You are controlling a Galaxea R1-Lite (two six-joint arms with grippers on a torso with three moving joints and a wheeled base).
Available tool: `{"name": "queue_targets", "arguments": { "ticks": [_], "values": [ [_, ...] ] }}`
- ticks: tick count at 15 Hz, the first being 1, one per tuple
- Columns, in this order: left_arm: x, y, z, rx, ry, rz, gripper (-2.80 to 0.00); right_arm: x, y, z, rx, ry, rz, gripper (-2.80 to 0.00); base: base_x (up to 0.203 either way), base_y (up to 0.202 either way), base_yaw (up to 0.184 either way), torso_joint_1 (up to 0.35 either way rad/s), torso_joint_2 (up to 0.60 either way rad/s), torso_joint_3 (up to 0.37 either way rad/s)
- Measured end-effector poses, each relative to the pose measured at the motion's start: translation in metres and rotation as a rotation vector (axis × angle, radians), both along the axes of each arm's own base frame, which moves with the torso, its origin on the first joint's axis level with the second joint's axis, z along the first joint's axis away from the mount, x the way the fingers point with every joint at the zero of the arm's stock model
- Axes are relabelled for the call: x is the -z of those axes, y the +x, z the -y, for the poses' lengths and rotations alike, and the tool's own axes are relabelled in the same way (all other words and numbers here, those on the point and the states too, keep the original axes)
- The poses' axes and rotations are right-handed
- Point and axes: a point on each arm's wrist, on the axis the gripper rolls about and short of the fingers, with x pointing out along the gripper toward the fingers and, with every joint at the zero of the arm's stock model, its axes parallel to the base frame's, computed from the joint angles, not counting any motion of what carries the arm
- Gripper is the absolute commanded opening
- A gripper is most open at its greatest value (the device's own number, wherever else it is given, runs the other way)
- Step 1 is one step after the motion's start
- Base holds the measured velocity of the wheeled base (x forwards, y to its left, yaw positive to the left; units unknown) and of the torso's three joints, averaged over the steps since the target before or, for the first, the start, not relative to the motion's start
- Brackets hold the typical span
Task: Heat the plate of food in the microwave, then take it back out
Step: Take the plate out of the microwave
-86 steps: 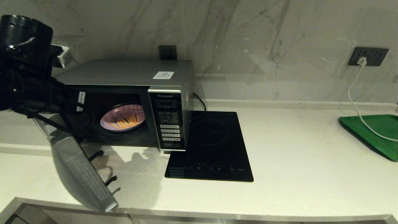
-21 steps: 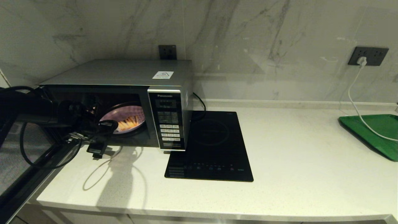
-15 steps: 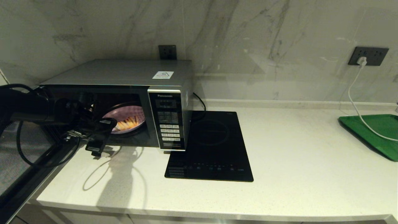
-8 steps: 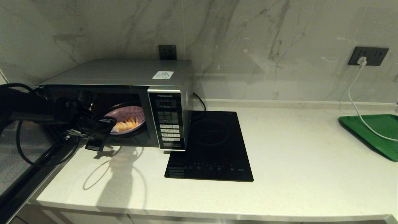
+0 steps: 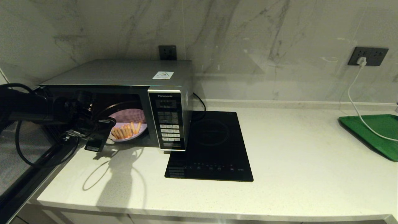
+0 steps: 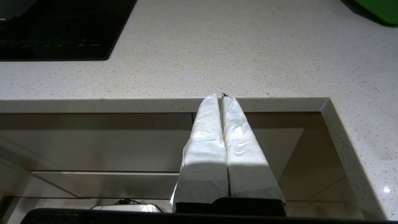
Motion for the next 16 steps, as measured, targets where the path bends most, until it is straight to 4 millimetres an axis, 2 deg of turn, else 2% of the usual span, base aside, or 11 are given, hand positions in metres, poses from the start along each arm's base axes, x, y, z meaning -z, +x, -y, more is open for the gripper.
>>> {"name": "queue_targets", "arguments": {
  "ticks": [7,13,16],
  "values": [
    [-0.002,-0.001,0.008,0.022,-0.002,0.002,-2.8,0.0,0.0,0.0,0.0,0.0,0.0,-2.8,0.0,0.0,0.0,0.0,0.0,0.0],
    [-0.03,0.002,0.009,0.033,-0.028,0.06,-2.8,0.0,0.0,0.0,0.0,0.0,0.0,-2.8,0.0,0.0,0.0,0.0,0.0,0.0],
    [-0.042,0.0,-0.001,0.04,-0.058,0.092,-2.8,0.0,0.0,0.0,0.0,0.0,0.0,-2.8,0.0,0.0,0.0,0.0,0.0,0.0]
  ]
}}
